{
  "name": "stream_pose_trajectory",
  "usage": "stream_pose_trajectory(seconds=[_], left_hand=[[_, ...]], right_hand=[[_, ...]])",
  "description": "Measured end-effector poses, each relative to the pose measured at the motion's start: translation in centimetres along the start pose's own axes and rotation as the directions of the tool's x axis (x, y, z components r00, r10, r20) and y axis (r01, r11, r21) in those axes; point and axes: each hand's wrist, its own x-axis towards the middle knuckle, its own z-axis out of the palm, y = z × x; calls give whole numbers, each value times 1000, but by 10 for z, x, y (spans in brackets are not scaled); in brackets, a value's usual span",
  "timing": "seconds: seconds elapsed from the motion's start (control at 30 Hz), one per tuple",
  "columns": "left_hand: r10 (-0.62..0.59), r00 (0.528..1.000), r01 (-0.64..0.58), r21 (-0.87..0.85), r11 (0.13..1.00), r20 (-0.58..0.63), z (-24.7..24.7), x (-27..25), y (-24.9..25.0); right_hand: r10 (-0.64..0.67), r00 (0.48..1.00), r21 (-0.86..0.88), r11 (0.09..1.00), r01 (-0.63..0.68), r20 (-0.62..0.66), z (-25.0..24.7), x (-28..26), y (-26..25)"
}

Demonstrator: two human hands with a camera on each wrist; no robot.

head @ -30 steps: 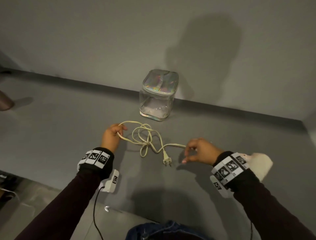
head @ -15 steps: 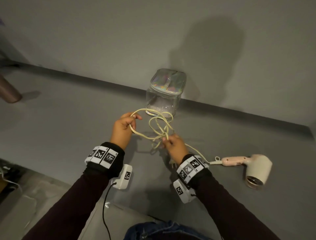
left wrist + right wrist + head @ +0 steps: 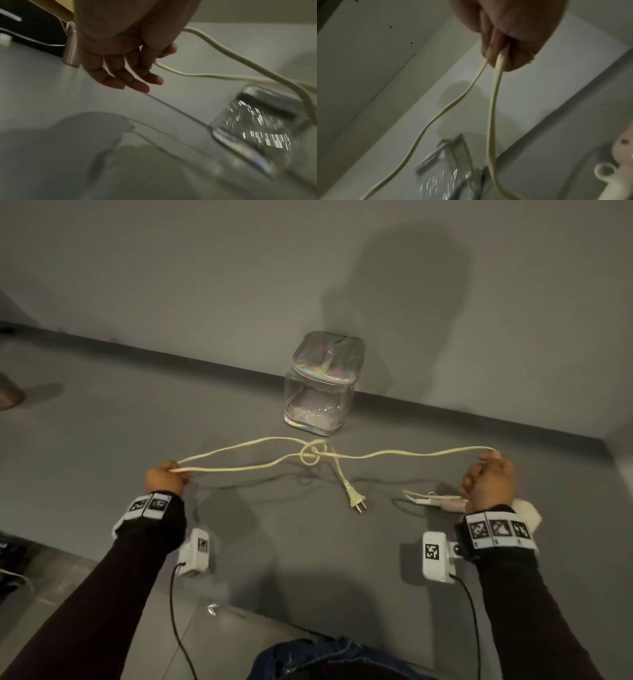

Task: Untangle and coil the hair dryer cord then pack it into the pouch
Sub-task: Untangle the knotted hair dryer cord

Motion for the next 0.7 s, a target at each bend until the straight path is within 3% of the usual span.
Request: stream_pose_trajectory(seconds=[0.03, 0.07, 0.1, 0.13, 0.2, 0.27, 0.4, 0.47, 0.5, 0.57, 0.63, 0.7], left_hand=[[-95, 995, 93, -120, 988, -8, -4, 3, 4], [-194, 981, 189, -250, 950, 6, -8, 5, 7], [-251, 967, 245, -378, 893, 33, -12, 6, 8], [-274, 960, 265, -488, 832, 54, -14, 8, 10], [-240, 968, 230, -619, 751, 69, -10, 8, 12], [-135, 987, 161, -641, 750, 89, 0, -7, 25], [55, 996, -18, -443, 896, 71, 11, -31, 32], [138, 982, -118, -147, 982, 133, 15, -39, 22], [146, 972, -145, -18, 989, 183, 18, -45, 17], [98, 955, -127, 88, 988, 278, 26, -58, 7], [53, 956, -81, 86, 993, 290, 34, -69, 4], [73, 951, -93, 55, 994, 299, 39, -75, 0]], right_hand=[[61, 998, 1, 998, -61, -33, -8, 9, 2], [109, 993, -129, 985, -114, -43, -16, 15, 3], [111, 993, -430, 896, -111, -26, -24, 27, 10], [180, 984, -662, 737, -136, -1, -29, 32, 14], [132, 991, -908, 409, -88, -37, -26, 44, 26], [168, 985, -943, 330, -32, 26, -16, 43, 39], [160, 984, -960, 280, 27, 75, -2, 28, 47], [144, 987, -968, 249, 32, 70, 2, 22, 54], [137, 988, -969, 244, 30, 65, 6, 15, 59], [-8, 995, -971, 220, 97, 98, 19, -5, 65], [-199, 927, -913, 197, 356, 319, 44, -35, 66], [-324, 726, -695, 226, 682, 607, 79, -71, 66]])
